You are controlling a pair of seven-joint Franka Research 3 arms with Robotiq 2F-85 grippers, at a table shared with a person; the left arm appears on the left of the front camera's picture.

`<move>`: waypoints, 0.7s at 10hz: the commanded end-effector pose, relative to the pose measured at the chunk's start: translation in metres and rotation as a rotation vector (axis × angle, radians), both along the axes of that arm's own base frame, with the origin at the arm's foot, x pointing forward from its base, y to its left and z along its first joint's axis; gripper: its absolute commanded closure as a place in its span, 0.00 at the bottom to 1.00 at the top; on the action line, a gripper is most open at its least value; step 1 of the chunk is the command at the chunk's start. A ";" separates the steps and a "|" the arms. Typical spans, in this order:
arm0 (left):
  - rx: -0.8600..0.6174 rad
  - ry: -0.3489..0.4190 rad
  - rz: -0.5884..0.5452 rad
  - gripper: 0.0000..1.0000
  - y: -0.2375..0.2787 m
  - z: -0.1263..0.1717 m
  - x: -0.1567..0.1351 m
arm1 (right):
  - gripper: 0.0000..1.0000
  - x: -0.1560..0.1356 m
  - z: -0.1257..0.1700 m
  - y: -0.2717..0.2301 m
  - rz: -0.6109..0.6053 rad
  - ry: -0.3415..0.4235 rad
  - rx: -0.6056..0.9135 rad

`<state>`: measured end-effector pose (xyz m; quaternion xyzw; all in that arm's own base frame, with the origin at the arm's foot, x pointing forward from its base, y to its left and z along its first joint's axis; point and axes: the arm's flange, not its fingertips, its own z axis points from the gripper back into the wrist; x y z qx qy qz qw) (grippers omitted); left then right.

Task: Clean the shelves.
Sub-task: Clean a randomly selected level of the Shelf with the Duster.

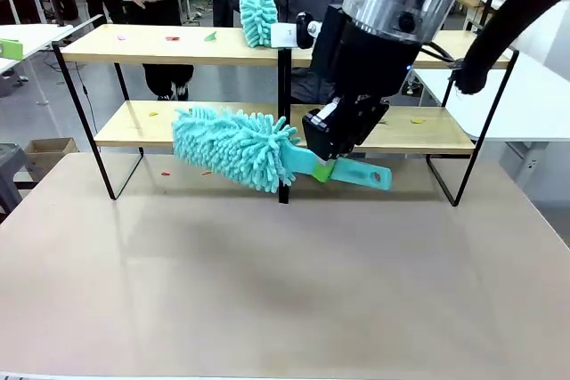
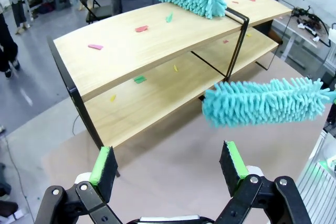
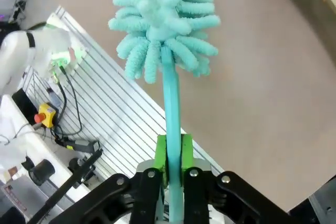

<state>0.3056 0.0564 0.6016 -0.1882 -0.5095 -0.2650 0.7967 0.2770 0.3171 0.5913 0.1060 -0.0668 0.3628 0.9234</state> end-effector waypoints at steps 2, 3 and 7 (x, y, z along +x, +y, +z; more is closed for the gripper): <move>0.002 0.000 -0.004 0.00 -0.001 -0.001 0.000 | 0.88 0.003 -0.017 0.023 -0.312 -0.205 0.098; 0.002 0.000 -0.004 0.00 -0.001 -0.001 0.000 | 0.88 0.000 -0.022 0.023 -0.374 -0.223 0.058; 0.002 0.000 -0.004 0.00 -0.001 -0.001 0.000 | 0.88 0.013 -0.049 0.038 -0.464 -0.228 0.012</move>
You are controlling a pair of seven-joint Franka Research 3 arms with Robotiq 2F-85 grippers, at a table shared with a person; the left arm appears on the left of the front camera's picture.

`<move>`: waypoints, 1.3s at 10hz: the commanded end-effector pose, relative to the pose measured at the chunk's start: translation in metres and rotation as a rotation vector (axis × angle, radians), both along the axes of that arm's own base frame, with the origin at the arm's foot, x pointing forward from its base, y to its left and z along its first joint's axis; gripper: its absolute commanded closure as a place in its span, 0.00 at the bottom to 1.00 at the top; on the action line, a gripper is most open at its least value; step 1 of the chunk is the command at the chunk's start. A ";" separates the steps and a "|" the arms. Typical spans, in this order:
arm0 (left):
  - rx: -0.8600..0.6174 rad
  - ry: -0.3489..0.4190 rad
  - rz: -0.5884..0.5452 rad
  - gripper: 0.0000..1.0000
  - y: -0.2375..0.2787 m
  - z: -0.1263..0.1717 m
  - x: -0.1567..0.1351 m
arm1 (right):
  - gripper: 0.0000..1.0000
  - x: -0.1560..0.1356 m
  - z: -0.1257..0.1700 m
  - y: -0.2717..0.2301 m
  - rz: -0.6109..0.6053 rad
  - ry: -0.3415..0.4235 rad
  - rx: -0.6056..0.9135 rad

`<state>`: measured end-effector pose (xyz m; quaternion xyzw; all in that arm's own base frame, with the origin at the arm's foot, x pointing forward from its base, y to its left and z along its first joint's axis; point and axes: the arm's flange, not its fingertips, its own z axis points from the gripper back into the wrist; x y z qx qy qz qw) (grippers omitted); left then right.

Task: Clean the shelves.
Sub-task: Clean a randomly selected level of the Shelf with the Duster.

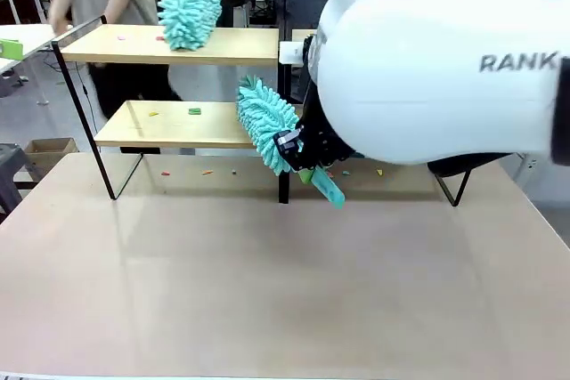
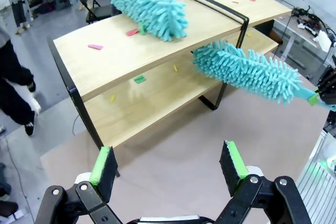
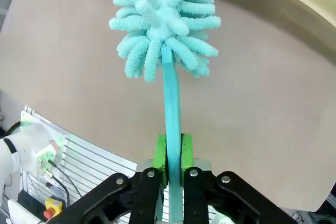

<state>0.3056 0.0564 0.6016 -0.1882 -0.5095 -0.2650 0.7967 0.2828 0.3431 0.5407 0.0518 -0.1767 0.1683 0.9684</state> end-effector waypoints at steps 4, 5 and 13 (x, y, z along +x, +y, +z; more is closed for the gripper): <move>0.002 0.000 -0.004 0.00 -0.001 -0.001 0.000 | 0.88 0.004 -0.004 0.004 -0.023 -0.004 0.010; 0.002 0.000 -0.004 0.00 -0.001 -0.001 0.000 | 0.88 0.010 -0.009 0.010 -0.039 -0.009 0.022; 0.002 0.000 -0.004 0.00 -0.001 -0.001 0.000 | 0.88 0.053 -0.004 0.073 -0.151 -0.057 0.006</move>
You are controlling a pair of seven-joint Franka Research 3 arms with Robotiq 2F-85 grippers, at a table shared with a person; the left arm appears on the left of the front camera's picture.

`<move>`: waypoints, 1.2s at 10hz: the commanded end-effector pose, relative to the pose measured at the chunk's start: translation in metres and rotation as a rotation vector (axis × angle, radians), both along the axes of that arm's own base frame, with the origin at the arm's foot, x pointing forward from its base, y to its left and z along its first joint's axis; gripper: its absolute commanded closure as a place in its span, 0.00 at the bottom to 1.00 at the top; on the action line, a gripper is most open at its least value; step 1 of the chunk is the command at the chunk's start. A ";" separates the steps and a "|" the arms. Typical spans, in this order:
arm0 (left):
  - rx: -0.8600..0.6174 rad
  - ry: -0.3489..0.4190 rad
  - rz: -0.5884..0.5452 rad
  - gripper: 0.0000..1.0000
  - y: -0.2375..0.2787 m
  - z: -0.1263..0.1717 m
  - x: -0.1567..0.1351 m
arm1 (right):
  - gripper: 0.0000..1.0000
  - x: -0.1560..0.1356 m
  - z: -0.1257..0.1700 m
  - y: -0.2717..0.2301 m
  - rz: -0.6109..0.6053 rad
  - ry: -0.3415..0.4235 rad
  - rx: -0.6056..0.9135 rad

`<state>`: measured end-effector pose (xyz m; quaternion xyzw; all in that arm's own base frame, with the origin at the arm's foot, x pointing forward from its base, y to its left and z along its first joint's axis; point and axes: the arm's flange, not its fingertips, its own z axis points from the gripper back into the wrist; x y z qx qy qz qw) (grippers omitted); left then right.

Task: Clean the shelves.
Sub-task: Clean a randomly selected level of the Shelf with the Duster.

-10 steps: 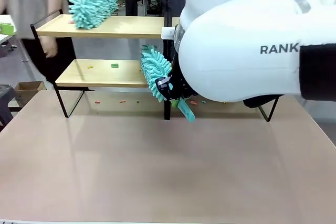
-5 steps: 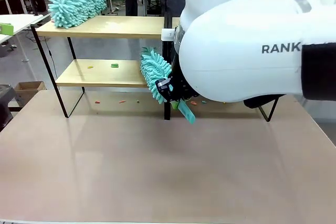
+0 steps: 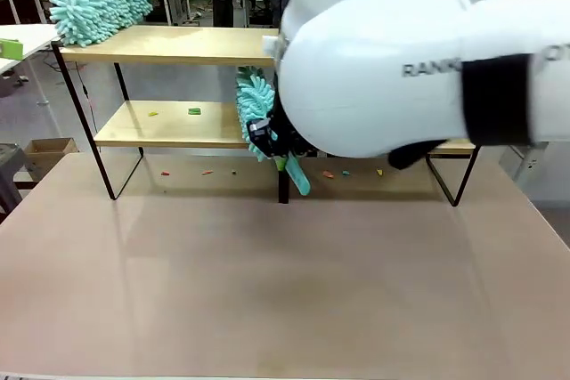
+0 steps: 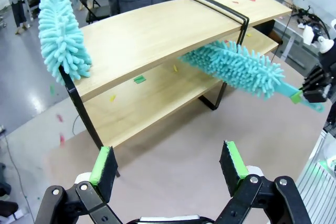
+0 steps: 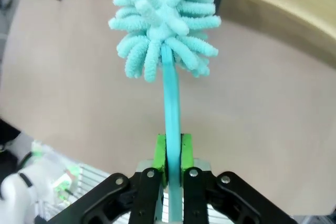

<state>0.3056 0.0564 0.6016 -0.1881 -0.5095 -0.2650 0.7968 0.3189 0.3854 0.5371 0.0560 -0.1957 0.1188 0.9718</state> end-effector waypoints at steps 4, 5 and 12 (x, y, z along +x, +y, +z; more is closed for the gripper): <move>0.002 0.000 -0.004 0.00 0.000 -0.001 0.000 | 0.88 0.039 -0.016 0.076 -0.255 -0.042 -0.049; 0.002 0.000 -0.004 0.00 0.000 -0.001 0.000 | 0.88 0.047 -0.023 0.082 -0.225 -0.019 -0.038; 0.002 0.000 -0.004 0.00 0.000 -0.001 0.000 | 0.88 0.111 -0.037 0.095 -0.043 0.048 -0.004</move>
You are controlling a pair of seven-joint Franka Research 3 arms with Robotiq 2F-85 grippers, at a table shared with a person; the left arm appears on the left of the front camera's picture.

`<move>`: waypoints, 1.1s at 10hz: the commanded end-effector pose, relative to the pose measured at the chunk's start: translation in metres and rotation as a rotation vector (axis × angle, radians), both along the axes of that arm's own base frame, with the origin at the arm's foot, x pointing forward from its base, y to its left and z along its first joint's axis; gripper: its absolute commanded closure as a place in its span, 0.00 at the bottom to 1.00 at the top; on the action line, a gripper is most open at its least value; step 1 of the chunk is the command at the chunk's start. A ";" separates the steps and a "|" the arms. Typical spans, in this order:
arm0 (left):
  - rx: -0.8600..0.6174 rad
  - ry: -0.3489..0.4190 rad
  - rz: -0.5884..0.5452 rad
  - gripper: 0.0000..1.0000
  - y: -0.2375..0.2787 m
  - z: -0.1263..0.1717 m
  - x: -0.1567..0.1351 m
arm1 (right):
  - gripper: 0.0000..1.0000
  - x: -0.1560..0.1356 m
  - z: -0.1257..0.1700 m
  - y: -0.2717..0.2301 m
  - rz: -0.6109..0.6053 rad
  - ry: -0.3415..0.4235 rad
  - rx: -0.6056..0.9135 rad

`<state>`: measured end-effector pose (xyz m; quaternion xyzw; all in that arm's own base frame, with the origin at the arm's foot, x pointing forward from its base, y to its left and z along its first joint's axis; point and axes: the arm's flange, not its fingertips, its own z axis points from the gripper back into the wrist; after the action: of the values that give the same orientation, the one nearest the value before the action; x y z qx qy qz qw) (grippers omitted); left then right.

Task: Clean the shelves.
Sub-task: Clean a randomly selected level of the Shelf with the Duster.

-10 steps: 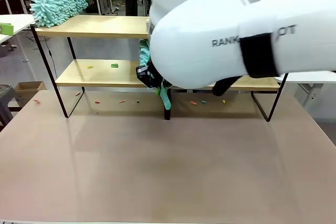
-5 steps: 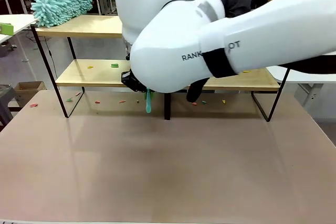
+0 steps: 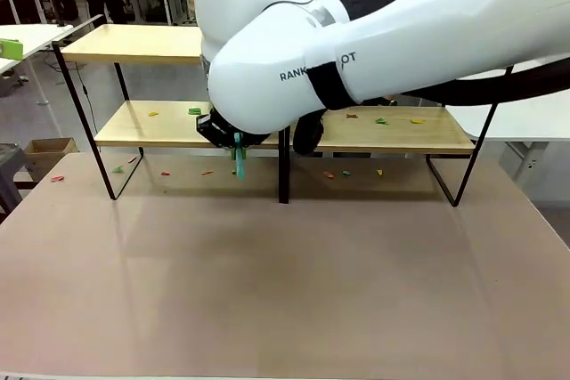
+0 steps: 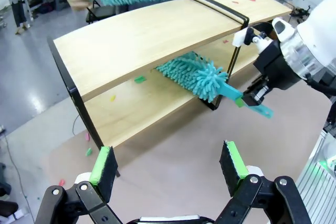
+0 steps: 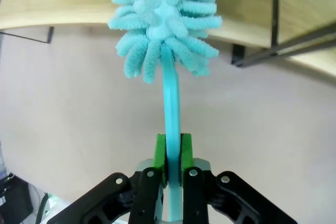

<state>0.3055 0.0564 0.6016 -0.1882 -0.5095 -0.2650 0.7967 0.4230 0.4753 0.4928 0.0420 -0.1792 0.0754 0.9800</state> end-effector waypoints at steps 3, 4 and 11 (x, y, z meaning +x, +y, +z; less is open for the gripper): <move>0.002 0.000 -0.004 0.00 -0.001 -0.001 0.000 | 0.88 0.023 0.006 0.025 0.181 0.043 0.018; 0.002 0.000 -0.004 0.00 -0.001 -0.001 0.000 | 0.88 0.025 0.005 0.028 0.221 0.049 0.039; 0.002 0.000 -0.004 0.00 -0.001 -0.001 0.000 | 0.88 0.028 0.001 0.032 0.612 0.085 0.041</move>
<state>0.3056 0.0564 0.6016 -0.1881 -0.5095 -0.2650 0.7968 0.4478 0.5136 0.4922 0.1072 -0.1323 0.3275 0.9294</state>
